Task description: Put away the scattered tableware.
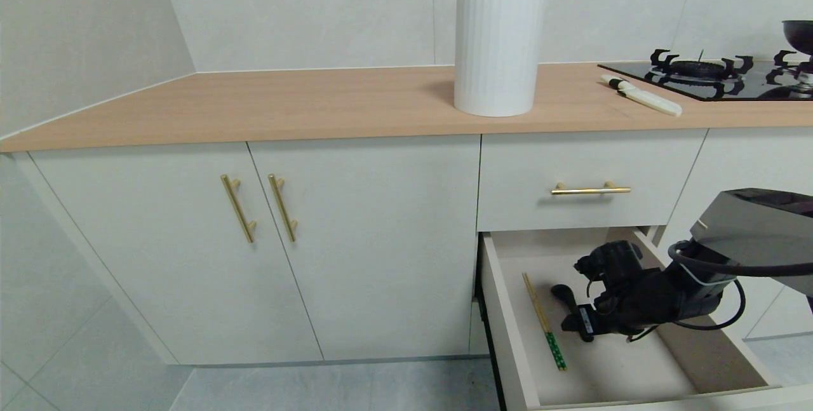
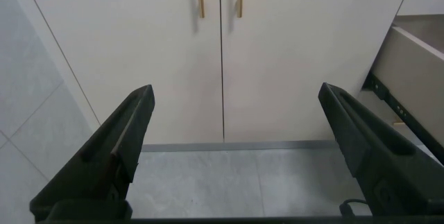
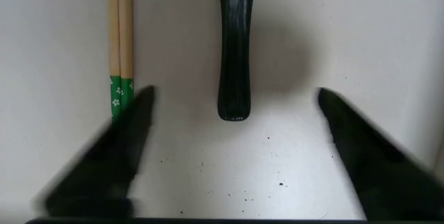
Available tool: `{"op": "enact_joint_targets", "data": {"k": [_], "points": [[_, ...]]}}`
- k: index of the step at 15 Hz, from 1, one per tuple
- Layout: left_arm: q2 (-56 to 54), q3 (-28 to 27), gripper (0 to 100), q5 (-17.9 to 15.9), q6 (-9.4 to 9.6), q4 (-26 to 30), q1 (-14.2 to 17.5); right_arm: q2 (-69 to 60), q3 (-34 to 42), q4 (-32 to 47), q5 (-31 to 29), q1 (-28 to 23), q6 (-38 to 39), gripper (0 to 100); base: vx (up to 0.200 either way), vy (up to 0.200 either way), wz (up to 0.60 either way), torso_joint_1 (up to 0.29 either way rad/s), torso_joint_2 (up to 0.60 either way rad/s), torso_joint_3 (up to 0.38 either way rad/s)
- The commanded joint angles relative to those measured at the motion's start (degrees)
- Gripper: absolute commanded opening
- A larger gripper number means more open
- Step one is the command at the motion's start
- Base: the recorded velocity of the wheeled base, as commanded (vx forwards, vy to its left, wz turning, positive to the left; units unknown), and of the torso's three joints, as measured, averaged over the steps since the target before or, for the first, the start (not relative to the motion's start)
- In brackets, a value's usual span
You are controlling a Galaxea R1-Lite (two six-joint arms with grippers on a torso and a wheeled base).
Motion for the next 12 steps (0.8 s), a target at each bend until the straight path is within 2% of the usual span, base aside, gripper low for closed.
{"op": "enact_joint_targets", "data": {"k": [1,4,8,9,12], "points": [[0.1,0.0,100,0.0,-0.01,0.0,0.0,-0.3,0.0,0.0,0.0,0.0,0.0,100,0.0,0.0,0.0,0.0,0.0,0.0],[0.1,0.0,100,0.0,-0.01,0.0,0.0,-5.2,1.0,0.8,-0.1,-0.2,0.4,100,0.0,0.0,0.0,0.0,0.0,0.0],[0.1,0.0,100,0.0,-0.01,0.0,0.0,-14.9,6.4,3.2,0.2,-0.2,1.7,100,0.0,0.0,0.0,0.0,0.0,0.0],[0.1,0.0,100,0.0,-0.01,0.0,0.0,-25.0,11.6,3.7,0.2,0.1,3.3,100,0.0,0.0,0.0,0.0,0.0,0.0],[0.1,0.0,100,0.0,-0.01,0.0,0.0,-34.1,17.6,6.0,0.2,2.4,5.2,100,0.0,0.0,0.0,0.0,0.0,0.0]]}}
